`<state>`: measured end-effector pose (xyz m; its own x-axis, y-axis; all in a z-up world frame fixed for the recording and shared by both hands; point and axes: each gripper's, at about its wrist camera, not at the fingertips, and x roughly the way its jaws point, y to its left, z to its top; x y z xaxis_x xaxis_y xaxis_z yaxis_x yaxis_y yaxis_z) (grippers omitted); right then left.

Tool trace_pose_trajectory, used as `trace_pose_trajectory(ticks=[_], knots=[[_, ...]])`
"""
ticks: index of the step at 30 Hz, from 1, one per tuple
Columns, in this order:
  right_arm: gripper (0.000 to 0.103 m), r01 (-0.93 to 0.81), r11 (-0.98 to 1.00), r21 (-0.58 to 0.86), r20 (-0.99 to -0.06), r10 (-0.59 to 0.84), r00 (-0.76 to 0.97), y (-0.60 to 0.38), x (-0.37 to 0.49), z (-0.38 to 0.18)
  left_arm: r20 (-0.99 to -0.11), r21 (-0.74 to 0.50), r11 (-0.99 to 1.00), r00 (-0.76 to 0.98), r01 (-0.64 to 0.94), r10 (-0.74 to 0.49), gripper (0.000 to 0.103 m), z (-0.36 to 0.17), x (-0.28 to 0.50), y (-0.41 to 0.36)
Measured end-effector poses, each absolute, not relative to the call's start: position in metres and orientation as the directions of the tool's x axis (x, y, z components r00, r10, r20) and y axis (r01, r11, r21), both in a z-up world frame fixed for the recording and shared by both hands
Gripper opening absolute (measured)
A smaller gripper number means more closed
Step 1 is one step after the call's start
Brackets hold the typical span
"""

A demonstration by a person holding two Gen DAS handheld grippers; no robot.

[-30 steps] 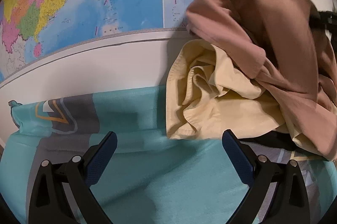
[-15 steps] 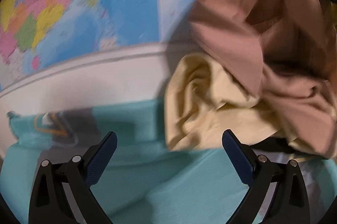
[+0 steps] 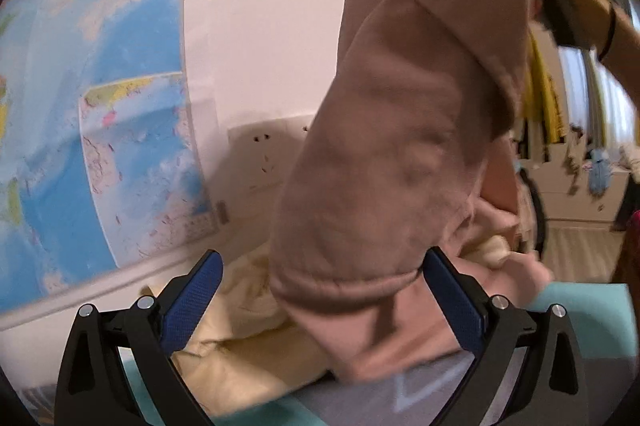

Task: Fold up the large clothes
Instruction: 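Lift the pink jacket with the right tool while the left tool grasps its other shoulder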

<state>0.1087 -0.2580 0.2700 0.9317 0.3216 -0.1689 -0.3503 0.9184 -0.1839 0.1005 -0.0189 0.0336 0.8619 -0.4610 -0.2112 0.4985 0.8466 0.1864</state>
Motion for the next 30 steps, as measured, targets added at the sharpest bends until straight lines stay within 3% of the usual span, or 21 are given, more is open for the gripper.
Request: trace_pose_trajectory(ticks=[4,5,6,7,8,14,20,25,30], knots=[[0.014,-0.346,0.925,-0.157,-0.162,0.321,0.933,-0.262,0.101,0.272,-0.253,0.111,0.812,0.807,0.573,-0.534,0.093,0.032,0.117,-0.018],[0.014,-0.348,0.924,-0.157,-0.164,0.323,0.932,-0.263,0.098,0.272,-0.266,0.126,0.790,0.788,0.599,-0.555,0.068,0.029,0.117,-0.023],[0.014,-0.346,0.925,-0.159,-0.163,0.321,0.933,-0.265,0.095,0.272,-0.284,0.143,0.771,0.772,0.621,-0.569,0.033,0.028,0.117,-0.030],[0.014,-0.341,0.927,-0.158,-0.161,0.316,0.935,-0.266,0.091,0.273,-0.301,0.144,0.779,0.777,0.611,-0.553,0.015,0.030,0.117,-0.033],[0.014,-0.336,0.927,-0.165,-0.160,0.311,0.937,-0.267,0.085,0.276,-0.311,0.120,0.783,0.772,0.610,-0.554,0.007,0.035,0.117,-0.033],[0.013,-0.272,0.948,-0.166,-0.054,0.267,0.962,-0.284,0.017,0.319,-0.148,0.034,0.811,0.806,0.583,-0.573,0.006,0.122,0.074,0.002],[0.014,-0.251,0.940,-0.232,0.056,0.270,0.961,-0.275,-0.084,0.369,0.034,0.037,0.871,0.871,0.489,-0.490,0.006,0.232,-0.006,0.060],[0.015,-0.349,0.913,-0.213,0.041,0.365,0.930,-0.266,-0.137,0.373,0.102,0.081,0.922,0.917,0.378,-0.385,0.006,0.292,-0.096,0.096],[0.015,-0.530,0.834,-0.154,-0.037,0.531,0.847,-0.243,-0.169,0.343,0.115,0.140,0.964,0.964,0.224,-0.240,0.006,0.303,-0.198,0.126]])
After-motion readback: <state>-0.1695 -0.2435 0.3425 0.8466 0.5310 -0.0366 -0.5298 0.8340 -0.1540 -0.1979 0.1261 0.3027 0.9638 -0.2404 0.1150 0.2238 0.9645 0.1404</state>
